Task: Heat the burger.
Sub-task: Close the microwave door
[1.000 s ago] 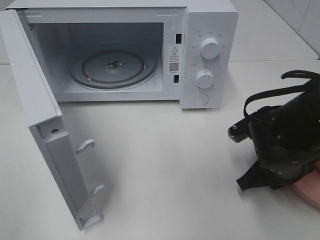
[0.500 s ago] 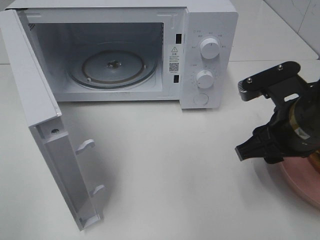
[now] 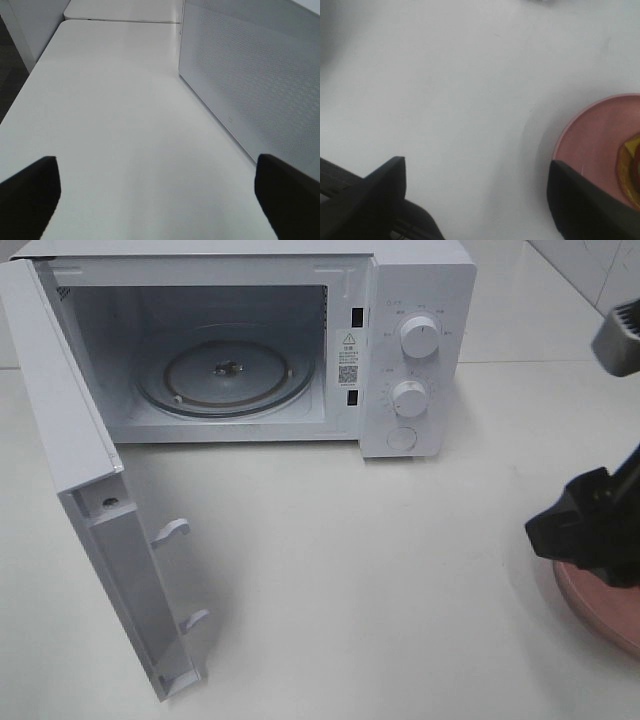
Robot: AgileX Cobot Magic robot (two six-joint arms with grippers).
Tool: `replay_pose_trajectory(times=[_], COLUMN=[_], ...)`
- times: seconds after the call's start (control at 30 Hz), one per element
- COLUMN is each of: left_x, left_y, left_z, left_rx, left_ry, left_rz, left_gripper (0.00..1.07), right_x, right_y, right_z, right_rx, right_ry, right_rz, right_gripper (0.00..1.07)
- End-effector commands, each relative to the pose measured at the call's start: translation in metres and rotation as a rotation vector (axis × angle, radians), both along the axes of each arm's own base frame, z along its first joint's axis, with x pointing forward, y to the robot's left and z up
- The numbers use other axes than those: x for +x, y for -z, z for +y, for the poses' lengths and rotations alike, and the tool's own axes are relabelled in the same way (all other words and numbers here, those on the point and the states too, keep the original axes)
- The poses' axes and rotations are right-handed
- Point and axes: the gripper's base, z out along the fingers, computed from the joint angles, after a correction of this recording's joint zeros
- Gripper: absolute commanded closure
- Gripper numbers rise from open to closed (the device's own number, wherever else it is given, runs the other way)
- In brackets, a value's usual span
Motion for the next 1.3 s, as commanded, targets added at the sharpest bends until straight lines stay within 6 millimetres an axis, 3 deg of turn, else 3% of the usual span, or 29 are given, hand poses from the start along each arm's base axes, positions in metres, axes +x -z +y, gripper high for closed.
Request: replay_pose_trajectory(times=[0.03,0.43,0.57,0.73,0.8,0.97,1.3], left_x=[-0.002,-0.002,-0.002,-0.002,-0.002,-0.002,-0.002], left_y=[-0.001,-0.001,-0.001,-0.001,-0.001,-0.001,-0.001], left_z=[0.000,0.000,0.000,0.000,0.000,0.000,0.000], left_rx=[-0.002,-0.002,-0.002,-0.002,-0.002,-0.002,-0.002], left_ry=[-0.008,-0.008,-0.008,-0.008,-0.008,-0.008,-0.008], left_rz=[-0.032,-0.032,-0.032,-0.032,-0.032,-0.032,-0.032], left_gripper=[0.09,0.09,0.09,0.09,0.09,0.09,0.09], right_x=[-0.017,-0.063,-0.071,-0.082,-0.088,-0.096,-0.113], right_y=[-0.009,-0.029,-0.030,-0.024,-0.012,-0.003,-0.006], right_z=[-0.012,-0.048,-0.056,-0.067,-0.076,-0.084,-0.094], right_rx=[0.006,0.083,0.084,0.101,0.098,0.108,0.106], right_ry=[0.000,0.032,0.038,0.052,0.131,0.237,0.379], right_rz=[0.013,-0.074,-0.115,-0.173,-0.183,-0.227,-0.345], right_gripper=[0.31,0.31,0.31,0.31,0.31,0.31,0.31])
